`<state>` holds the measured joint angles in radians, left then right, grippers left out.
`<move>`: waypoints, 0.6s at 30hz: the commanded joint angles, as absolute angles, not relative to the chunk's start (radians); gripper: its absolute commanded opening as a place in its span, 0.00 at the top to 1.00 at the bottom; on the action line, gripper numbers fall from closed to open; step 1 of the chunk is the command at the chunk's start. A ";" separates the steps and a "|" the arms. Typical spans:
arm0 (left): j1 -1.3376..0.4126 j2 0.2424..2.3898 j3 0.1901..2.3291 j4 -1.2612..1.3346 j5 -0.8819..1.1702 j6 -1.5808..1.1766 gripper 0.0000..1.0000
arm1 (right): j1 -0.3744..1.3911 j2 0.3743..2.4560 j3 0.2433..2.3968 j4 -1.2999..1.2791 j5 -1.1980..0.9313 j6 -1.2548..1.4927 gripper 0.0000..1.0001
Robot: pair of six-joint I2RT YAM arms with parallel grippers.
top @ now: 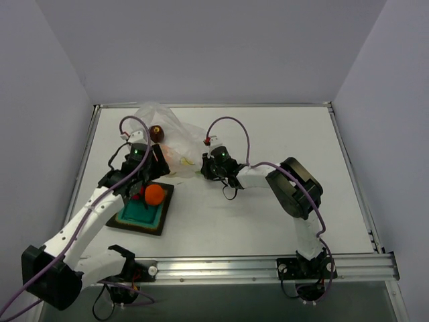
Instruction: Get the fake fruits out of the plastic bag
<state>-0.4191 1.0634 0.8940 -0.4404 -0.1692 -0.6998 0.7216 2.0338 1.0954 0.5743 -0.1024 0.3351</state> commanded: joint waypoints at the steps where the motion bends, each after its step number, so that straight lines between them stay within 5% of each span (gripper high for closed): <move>1: -0.423 1.173 1.050 -0.355 -0.182 -0.675 0.41 | 0.724 2.011 1.104 0.558 -0.103 0.324 0.93; 18: -0.344 1.850 1.626 -0.359 -0.417 -0.495 0.53 | 0.724 2.003 1.100 0.566 -0.109 0.328 0.93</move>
